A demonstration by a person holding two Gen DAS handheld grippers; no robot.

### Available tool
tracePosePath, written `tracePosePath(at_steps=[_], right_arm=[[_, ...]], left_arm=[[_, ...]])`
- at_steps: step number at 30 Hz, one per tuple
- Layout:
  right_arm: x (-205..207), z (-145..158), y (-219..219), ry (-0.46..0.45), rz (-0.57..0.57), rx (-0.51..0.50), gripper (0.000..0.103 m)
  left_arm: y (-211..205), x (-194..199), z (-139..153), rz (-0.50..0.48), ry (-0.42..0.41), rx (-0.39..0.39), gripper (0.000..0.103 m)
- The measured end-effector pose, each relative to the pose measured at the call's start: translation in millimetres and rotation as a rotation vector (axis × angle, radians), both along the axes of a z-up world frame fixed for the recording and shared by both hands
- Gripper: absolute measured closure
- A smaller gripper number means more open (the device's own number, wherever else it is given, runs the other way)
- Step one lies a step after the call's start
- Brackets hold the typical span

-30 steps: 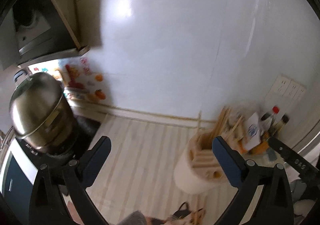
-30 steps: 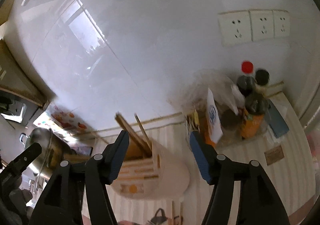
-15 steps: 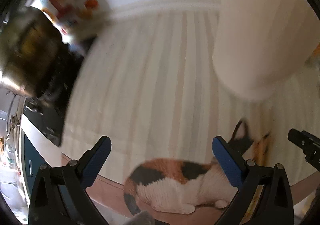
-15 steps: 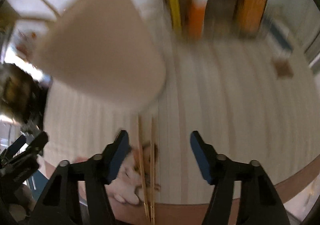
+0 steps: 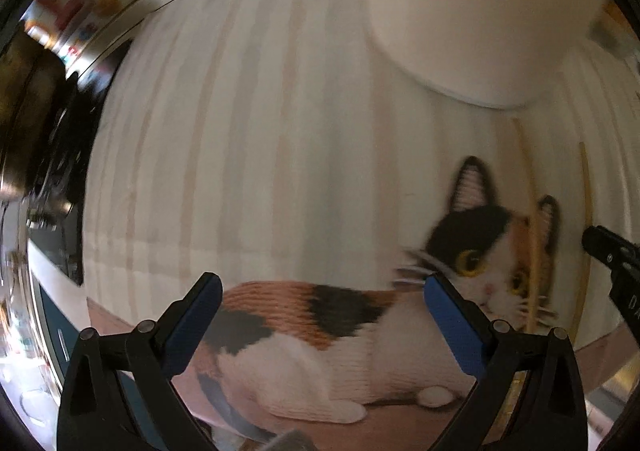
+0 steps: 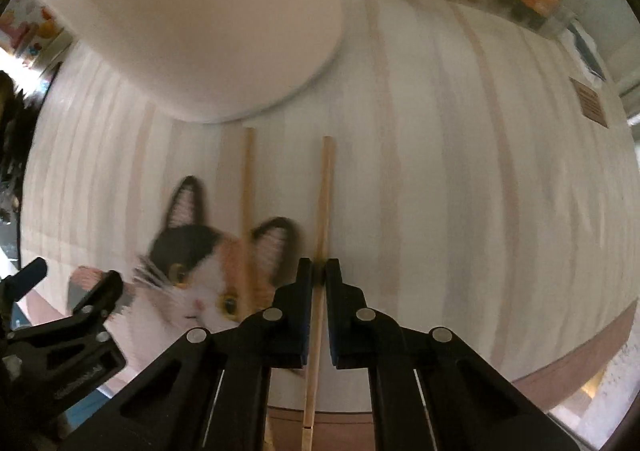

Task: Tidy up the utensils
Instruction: 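Grasp a chopstick with the left tool while the right tool grasps another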

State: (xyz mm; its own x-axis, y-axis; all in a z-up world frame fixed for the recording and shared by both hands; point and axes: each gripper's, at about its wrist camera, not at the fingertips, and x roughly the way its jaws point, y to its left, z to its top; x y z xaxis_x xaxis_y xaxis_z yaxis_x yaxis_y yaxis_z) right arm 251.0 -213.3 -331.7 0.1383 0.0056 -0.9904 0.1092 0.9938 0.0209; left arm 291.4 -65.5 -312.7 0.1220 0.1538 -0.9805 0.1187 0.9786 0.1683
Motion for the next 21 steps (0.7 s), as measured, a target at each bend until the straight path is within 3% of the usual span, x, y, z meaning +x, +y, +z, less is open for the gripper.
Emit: tracePosePath(at_steps=[6, 13, 18, 20, 21], right_arm=[[-15, -3, -69, 0.019, -0.085, -0.051, 0.096], [-26, -10, -115, 0.027, -0.168, -0.036, 0.096], [-25, -10, -124, 0.027, -0.167, -0.051, 0.096], [-24, -4, -121, 0.025, -0.162, -0.059, 0.096], [-25, -4, -120, 0.024, -0.156, -0.065, 0.096]], left_arm=[[-49, 7, 6, -0.066, 0.031, -0.13, 0.002], [-93, 8, -6, -0.137, 0.087, -0.17, 0.043], [-99, 4, -9, -0.146, 0.083, -0.159, 0.071], [-96, 5, -8, -0.149, 0.08, -0.173, 0.092], [-95, 5, -9, -0.15, 0.08, -0.171, 0.094]])
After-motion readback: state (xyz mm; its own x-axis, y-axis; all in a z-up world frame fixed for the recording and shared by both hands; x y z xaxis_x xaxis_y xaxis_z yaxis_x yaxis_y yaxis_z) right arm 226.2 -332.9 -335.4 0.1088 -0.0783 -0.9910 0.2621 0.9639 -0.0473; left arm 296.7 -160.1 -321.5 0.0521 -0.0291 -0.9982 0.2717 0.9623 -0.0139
